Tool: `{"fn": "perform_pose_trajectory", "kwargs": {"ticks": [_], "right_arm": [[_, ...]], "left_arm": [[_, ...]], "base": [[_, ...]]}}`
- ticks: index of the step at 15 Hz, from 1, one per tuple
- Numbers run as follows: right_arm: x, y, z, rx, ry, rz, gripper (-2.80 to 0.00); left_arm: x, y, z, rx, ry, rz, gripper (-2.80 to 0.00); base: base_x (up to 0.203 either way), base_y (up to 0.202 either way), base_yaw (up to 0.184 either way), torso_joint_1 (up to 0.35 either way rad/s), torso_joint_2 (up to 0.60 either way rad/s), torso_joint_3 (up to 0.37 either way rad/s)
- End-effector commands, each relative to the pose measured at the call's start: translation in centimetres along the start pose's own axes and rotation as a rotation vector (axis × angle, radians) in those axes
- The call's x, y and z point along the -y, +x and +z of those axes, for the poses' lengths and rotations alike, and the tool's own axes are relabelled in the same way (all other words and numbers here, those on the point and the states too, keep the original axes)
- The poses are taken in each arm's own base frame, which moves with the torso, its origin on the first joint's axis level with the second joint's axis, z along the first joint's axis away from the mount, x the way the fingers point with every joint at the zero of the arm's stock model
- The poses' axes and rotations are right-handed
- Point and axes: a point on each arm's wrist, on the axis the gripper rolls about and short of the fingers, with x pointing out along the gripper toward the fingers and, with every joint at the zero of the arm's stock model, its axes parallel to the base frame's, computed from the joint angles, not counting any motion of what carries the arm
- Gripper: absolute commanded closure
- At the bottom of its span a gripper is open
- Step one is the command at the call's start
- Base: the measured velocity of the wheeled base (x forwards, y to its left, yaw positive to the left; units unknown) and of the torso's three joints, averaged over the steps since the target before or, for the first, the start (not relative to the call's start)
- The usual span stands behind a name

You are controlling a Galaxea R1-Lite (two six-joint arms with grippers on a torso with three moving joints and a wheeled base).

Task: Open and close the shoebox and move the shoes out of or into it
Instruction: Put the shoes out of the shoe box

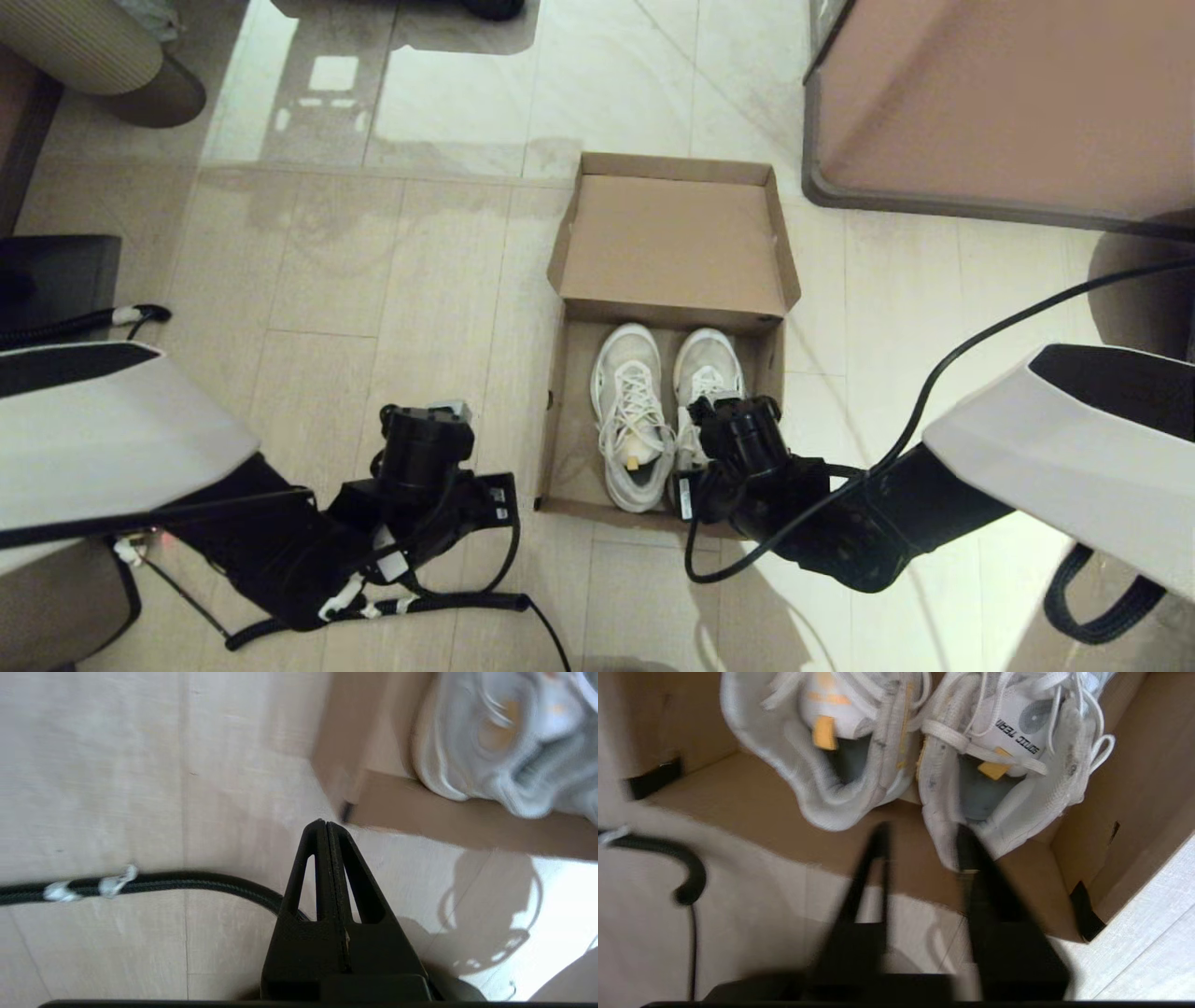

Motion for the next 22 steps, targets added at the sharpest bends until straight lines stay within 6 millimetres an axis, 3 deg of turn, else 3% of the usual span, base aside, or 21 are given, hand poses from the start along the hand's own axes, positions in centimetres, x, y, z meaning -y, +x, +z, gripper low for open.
{"fn": "perform_pose_trajectory", "kwargs": {"ticks": [1, 8, 13, 19, 20, 22], "right_arm": [[-0.4, 0.7, -0.4, -0.004, -0.001, -0.002, -2.80], [-0.9, 3.0, -0.7, 0.000, 0.003, -0.012, -2.80], [-1.0, 6.7, -1.6, 0.011, 0.014, -0.070, -2.80], [0.1, 9.8, -1.6, 0.035, 0.030, -0.122, -2.80], [0.4, 10.1, -1.5, 0.042, 0.037, -0.128, 0.00], [0.3, 10.6, -0.9, 0.065, 0.047, -0.128, 0.00]], "left_arm": [[-0.9, -0.6, 0.2, 0.012, -0.017, 0.019, 0.00], [-2.2, -2.0, -2.2, 0.069, -0.026, 0.040, 0.00], [-2.4, -3.7, -0.9, 0.140, -0.047, 0.043, 0.00], [-3.6, -6.3, -2.0, 0.120, -0.062, 0.057, 0.00], [-3.6, -6.6, -2.0, 0.121, -0.063, 0.058, 0.00], [-3.9, -7.3, -2.3, 0.116, -0.060, 0.058, 0.00]], "base": [[0.000, 0.000, 0.000, 0.000, 0.00, 0.000], [0.000, 0.000, 0.000, 0.000, 0.00, 0.000], [0.000, 0.000, 0.000, 0.000, 0.00, 0.000], [0.000, 0.000, 0.000, 0.000, 0.00, 0.000], [0.000, 0.000, 0.000, 0.000, 0.00, 0.000], [0.000, 0.000, 0.000, 0.000, 0.00, 0.000]]}}
